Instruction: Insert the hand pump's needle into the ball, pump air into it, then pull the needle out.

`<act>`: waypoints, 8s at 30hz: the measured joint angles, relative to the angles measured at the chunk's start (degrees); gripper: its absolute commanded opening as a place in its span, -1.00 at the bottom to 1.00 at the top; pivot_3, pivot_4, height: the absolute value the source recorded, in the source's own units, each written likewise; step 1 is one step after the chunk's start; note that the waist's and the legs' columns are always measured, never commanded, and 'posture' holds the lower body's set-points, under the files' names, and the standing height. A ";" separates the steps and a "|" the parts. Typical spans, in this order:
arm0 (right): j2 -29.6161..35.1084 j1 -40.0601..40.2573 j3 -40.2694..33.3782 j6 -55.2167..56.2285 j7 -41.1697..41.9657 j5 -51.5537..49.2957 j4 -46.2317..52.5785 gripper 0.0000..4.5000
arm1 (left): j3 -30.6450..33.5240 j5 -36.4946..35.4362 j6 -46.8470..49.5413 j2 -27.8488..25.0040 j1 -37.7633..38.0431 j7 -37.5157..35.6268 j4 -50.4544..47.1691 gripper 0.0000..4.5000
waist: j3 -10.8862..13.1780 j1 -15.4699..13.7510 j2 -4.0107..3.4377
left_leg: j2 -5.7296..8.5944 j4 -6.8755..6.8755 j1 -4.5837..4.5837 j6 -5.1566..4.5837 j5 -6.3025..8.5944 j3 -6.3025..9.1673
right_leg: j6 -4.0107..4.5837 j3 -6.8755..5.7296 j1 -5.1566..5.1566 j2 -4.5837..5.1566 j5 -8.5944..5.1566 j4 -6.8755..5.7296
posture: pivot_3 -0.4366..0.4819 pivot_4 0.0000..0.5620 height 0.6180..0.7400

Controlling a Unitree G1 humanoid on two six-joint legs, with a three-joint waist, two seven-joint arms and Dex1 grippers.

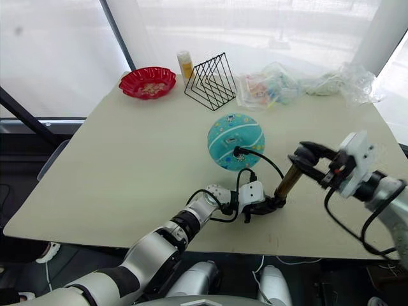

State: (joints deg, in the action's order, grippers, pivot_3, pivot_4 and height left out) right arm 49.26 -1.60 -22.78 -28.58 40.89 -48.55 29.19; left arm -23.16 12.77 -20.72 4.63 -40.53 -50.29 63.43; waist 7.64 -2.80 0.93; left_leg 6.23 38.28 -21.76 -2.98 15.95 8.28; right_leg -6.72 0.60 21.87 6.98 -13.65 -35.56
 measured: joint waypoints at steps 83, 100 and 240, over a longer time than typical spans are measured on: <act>-5.77 3.38 5.95 5.90 0.16 8.37 -1.10 -0.16 | 0.03 -0.04 -0.01 -0.43 -0.10 -0.47 0.16 -0.52 | 0.04 0.38 0.20 | 0.54 -0.53 0.78 0.15 0.17 0.17 | -0.21 0.61 -0.25 0.13 -0.07 0.10 | -0.05 -0.47 1.00; 5.59 -2.96 -11.87 -9.29 -1.99 -10.38 3.80 -0.16 | -0.11 0.05 -0.45 0.25 -0.44 -0.80 0.18 -0.52 | 0.25 -0.76 0.19 | 0.57 -0.27 -0.01 -0.08 0.02 0.41 | -0.19 0.37 0.40 0.13 -0.04 -0.01 | -0.05 -0.47 1.00; -5.44 1.22 4.51 5.01 0.21 7.45 2.08 -0.16 | 0.12 0.46 0.06 -0.53 0.14 -0.61 0.66 -0.52 | -0.71 0.51 0.49 | 1.02 -0.95 1.15 -0.20 0.39 0.47 | -0.68 0.40 -0.25 0.65 0.12 0.72 | -0.05 -0.47 1.00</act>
State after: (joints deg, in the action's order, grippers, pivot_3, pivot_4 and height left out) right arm 43.82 -0.38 -18.26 -23.57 41.10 -41.10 31.27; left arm -23.03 13.23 -20.65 4.11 -40.39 -50.90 64.09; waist 6.93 -2.29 1.42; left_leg 7.25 37.33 -20.61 -3.18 16.34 8.75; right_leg -7.40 1.00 21.62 7.63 -13.53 -34.83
